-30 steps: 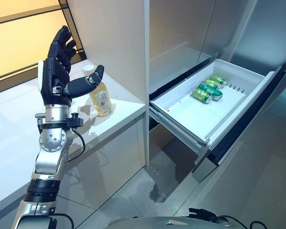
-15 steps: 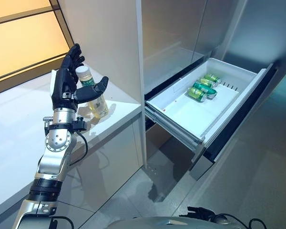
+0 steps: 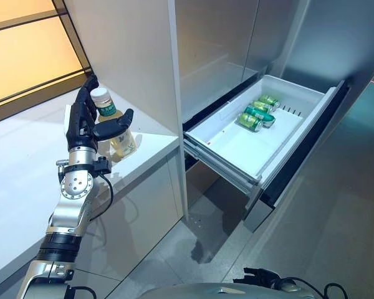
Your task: Put drinks into fridge and close the fridge
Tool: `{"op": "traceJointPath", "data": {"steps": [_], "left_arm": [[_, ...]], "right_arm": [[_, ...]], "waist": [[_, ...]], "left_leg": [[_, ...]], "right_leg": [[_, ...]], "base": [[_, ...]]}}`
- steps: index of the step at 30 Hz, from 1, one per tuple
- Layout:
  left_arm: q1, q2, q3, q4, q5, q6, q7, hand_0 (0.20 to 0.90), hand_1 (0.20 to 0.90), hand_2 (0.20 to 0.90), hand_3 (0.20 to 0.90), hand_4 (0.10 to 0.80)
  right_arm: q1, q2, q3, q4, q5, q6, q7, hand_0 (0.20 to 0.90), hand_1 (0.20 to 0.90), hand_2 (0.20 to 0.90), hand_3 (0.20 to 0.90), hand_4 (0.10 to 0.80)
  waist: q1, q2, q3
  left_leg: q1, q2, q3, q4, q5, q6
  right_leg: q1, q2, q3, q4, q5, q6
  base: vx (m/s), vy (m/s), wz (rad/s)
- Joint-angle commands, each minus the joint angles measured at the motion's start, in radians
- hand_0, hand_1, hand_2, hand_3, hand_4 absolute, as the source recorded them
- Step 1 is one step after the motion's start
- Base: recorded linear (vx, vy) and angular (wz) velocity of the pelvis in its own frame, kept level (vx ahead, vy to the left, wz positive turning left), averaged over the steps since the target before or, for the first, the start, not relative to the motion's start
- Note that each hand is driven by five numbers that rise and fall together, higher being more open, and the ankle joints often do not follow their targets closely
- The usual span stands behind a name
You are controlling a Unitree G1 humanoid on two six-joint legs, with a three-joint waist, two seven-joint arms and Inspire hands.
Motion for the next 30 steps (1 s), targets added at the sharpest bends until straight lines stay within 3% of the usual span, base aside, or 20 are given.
{"op": "traceJointPath", "data": {"steps": [1,30], "left_arm": [[-0.146,0.042,0.006,-0.001,0.020,-0.051,0.042,0.900,0.900,0.900,0.900,0.800],[-0.165,0.055,0.000,0.065,0.020,-0.020,0.058,0.900,0.900,0.900,0.900,0.800]], "right_arm": [[0.018,-0.023,0.023,-0.003,-0.040,0.015,0.023,0.900,0.900,0.900,0.900,0.800],[0.038,-0.018,0.020,-0.010,-0.041,0.014,0.023,0.900,0.900,0.900,0.900,0.800]], "waist": [[-0.022,0.002,-0.030],[-0.045,0.002,-0.026]], "left_leg": [[-0.014,-0.009,0.040,0.038,-0.096,0.007],[-0.008,-0.015,0.061,0.046,-0.112,0.017]], "right_leg": [[-0.001,0.024,0.020,0.178,-0.187,0.019],[-0.005,0.026,0.042,0.184,-0.189,0.025]], "base": [[0.000,0.000,0.00],[0.009,0.002,-0.03]]}}
